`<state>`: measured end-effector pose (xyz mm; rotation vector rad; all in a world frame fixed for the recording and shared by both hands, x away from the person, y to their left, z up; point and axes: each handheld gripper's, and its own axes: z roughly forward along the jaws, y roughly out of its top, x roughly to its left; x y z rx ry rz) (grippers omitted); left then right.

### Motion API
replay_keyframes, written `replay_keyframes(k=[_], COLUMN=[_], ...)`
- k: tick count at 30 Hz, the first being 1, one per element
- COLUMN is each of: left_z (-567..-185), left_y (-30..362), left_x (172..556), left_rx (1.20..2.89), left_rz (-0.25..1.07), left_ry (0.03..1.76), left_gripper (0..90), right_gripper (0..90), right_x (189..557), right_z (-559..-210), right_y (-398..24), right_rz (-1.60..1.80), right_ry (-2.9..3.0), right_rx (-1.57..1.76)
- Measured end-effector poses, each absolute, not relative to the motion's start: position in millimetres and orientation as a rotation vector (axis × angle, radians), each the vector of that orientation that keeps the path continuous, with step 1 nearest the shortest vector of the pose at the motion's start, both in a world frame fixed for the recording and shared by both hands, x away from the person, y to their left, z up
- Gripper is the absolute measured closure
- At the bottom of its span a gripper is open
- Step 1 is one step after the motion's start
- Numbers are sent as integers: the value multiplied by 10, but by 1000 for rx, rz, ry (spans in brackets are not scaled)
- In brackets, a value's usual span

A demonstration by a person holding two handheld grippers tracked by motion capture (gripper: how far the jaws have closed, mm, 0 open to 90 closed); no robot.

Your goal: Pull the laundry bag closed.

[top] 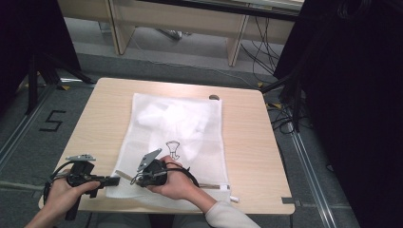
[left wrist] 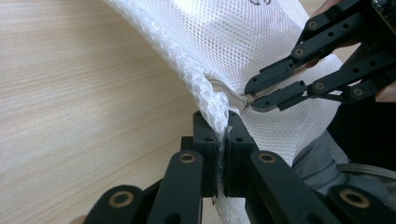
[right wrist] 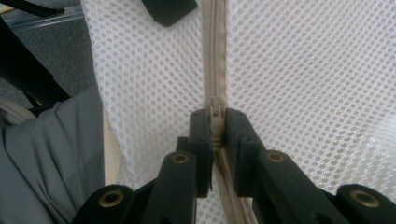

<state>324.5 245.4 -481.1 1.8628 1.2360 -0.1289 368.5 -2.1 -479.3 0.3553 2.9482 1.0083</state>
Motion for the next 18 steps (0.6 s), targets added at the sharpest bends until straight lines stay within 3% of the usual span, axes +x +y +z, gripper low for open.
replay_keyframes(k=[18], left_z=[-4810], left_y=[2449], left_x=[3242], left_rx=[1864], left_rz=[-119], left_ry=[1239], left_gripper=[855], right_gripper=[824], right_x=[3683], right_z=[-4797], right_y=[-107], right_rz=[994], right_ry=[2963], right_rx=[368])
